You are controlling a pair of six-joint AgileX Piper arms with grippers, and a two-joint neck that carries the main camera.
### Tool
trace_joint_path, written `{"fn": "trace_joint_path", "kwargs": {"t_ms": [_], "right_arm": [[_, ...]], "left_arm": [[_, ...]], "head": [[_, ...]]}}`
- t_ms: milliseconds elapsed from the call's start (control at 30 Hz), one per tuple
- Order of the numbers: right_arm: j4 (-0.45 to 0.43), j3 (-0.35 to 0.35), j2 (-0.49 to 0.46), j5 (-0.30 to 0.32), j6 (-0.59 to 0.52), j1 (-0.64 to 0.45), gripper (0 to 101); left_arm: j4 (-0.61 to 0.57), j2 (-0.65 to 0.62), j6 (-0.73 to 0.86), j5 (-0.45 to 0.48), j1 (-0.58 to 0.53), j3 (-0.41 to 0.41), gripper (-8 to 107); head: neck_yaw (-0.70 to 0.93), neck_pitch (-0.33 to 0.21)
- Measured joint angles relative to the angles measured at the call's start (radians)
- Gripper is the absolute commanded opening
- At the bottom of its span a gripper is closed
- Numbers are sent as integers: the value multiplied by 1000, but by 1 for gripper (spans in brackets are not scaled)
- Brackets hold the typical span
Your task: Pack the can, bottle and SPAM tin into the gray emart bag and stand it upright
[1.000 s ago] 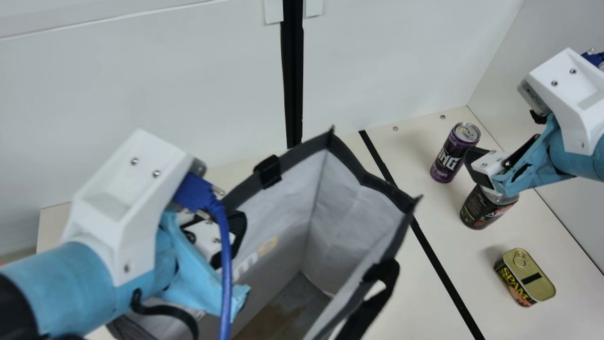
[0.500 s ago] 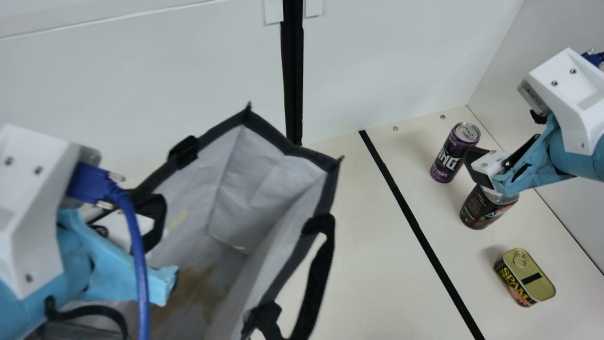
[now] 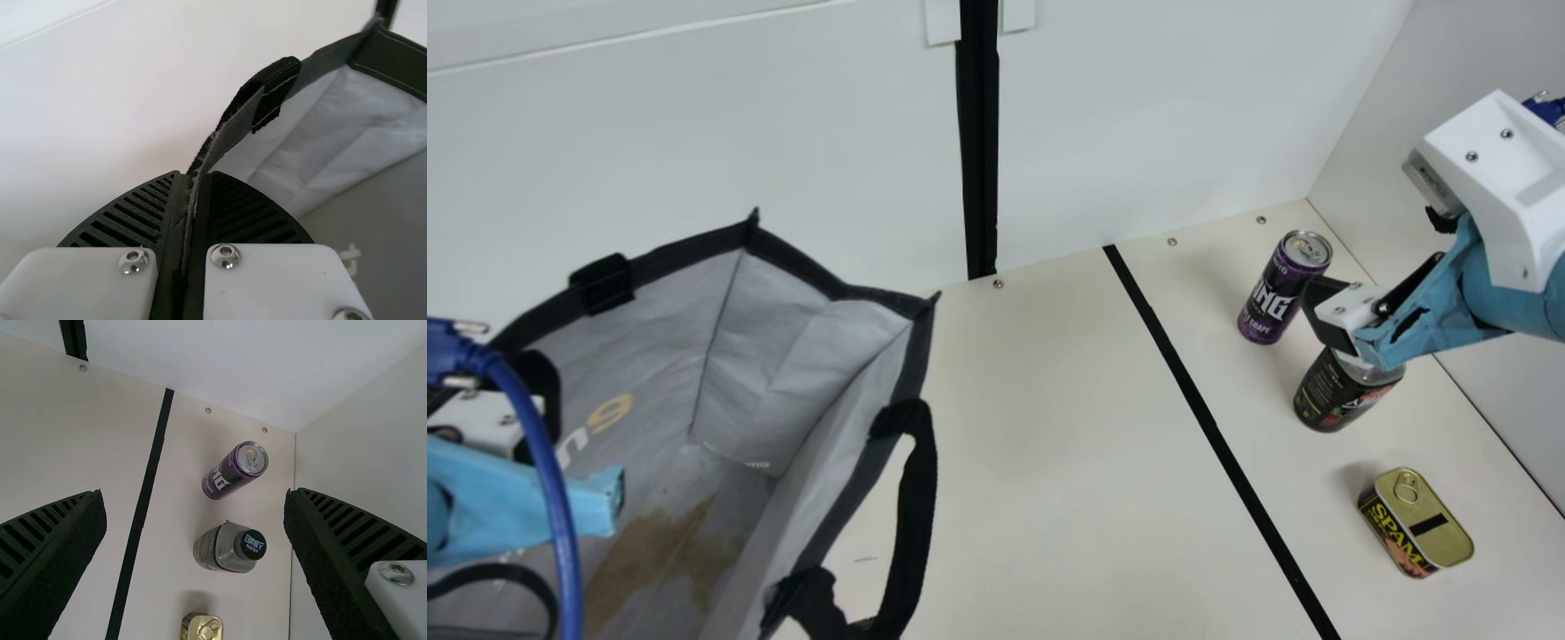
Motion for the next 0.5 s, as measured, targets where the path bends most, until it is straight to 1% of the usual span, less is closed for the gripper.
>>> {"fn": "trace_joint_path", "kwargs": {"t_ms": [233, 333, 500], "right_arm": [[0, 0, 0, 0, 0, 0, 95], [0, 0, 0, 0, 0, 0, 95], [0, 0, 0, 0, 0, 0, 95]], "left_arm": [[174, -31, -93, -1, -27, 90, -8], [228, -40, -132, -1, -42, 130, -8], [286, -47, -196, -1, -71, 198, -8]], "head": [[2, 0], [2, 0], [0, 0]]}}
